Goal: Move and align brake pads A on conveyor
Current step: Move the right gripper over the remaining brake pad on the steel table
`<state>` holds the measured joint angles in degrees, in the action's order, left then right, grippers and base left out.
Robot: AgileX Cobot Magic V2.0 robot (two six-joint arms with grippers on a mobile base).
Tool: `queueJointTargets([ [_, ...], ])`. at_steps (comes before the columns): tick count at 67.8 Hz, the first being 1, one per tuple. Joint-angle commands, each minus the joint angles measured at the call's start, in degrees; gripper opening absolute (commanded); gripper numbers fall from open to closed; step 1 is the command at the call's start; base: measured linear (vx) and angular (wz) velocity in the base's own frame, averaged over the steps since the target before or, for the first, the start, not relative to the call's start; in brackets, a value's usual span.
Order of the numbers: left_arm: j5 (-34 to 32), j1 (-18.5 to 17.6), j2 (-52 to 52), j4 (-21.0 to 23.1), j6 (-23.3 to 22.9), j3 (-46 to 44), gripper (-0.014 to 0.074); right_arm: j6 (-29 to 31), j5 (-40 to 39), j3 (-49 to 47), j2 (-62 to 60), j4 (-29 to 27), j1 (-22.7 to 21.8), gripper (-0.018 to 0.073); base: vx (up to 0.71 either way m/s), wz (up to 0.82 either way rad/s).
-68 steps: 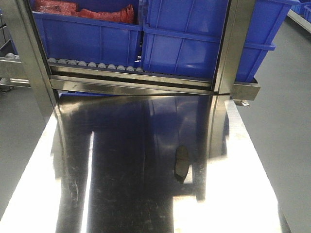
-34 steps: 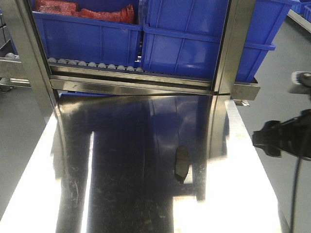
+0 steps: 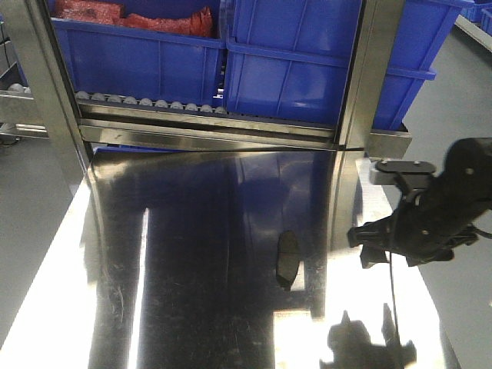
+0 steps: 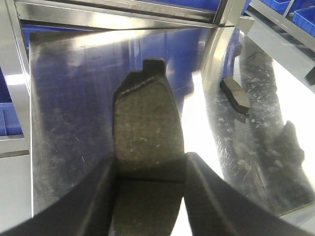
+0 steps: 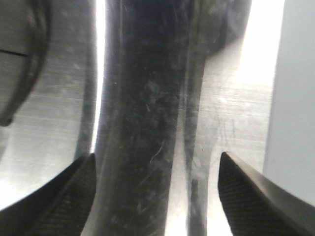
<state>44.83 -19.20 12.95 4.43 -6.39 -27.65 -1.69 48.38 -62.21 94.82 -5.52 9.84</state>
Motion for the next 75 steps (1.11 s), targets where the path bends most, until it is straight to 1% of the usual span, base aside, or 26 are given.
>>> queueJointTargets([
  [1,-5.0,-0.2,0.5,0.2,-0.5,-1.5,-0.0006,-1.8,1.2,-5.5,1.5,1.1,2.5,0.0505,0.00,0.00],
  [5,-5.0,-0.2,0.5,0.2,-0.5,-1.5,-0.0006,-3.4,1.7,-7.9,3.3,2.3,4.7,0.0505,0.00,0.00],
  [11,-5.0,-0.2,0.5,0.2,-0.5,-1.5,-0.0006,-7.6,2.4,-11.9,5.9,4.4,8.5,0.0505,0.00,0.00],
  [16,-5.0,-0.2,0.5,0.2,-0.5,-1.5,-0.0006,-10.3,3.5,-15.5,8.3,4.8,11.2,0.0505,0.00,0.00],
  [21,-5.0,-0.2,0.5,0.2,-0.5,-1.5,-0.0006,-12.2,5.0,-19.4,10.8,4.8,13.1,0.0505,0.00,0.00],
  [25,-5.0,-0.2,0.5,0.2,-0.5,-1.5,-0.0006,-12.6,6.6,-22.4,12.9,4.8,14.2,0.0505,0.00,0.00],
  [34,-5.0,-0.2,0.5,0.2,-0.5,-1.5,-0.0006,-15.1,11.3,-28.0,17.7,3.6,14.2,0.0505,0.00,0.00],
  [45,-5.0,-0.2,0.5,0.2,-0.5,-1.5,-0.0006,-15.6,15.6,-32.6,22.1,3.4,14.3,0.0505,0.00,0.00],
  [53,-5.0,-0.2,0.5,0.2,-0.5,-1.5,-0.0006,-15.7,16.1,-34.2,23.3,3.2,14.9,0.0505,0.00,0.00],
  [61,-5.0,-0.2,0.5,0.2,-0.5,-1.5,-0.0006,-17.7,15.5,-34.2,23.6,3.3,15.0,0.0505,0.00,0.00],
  [75,-5.0,-0.2,0.5,0.2,-0.5,-1.5,-0.0006,-17.9,14.9,-34.2,24.9,3.4,15.0,0.0505,0.00,0.00],
])
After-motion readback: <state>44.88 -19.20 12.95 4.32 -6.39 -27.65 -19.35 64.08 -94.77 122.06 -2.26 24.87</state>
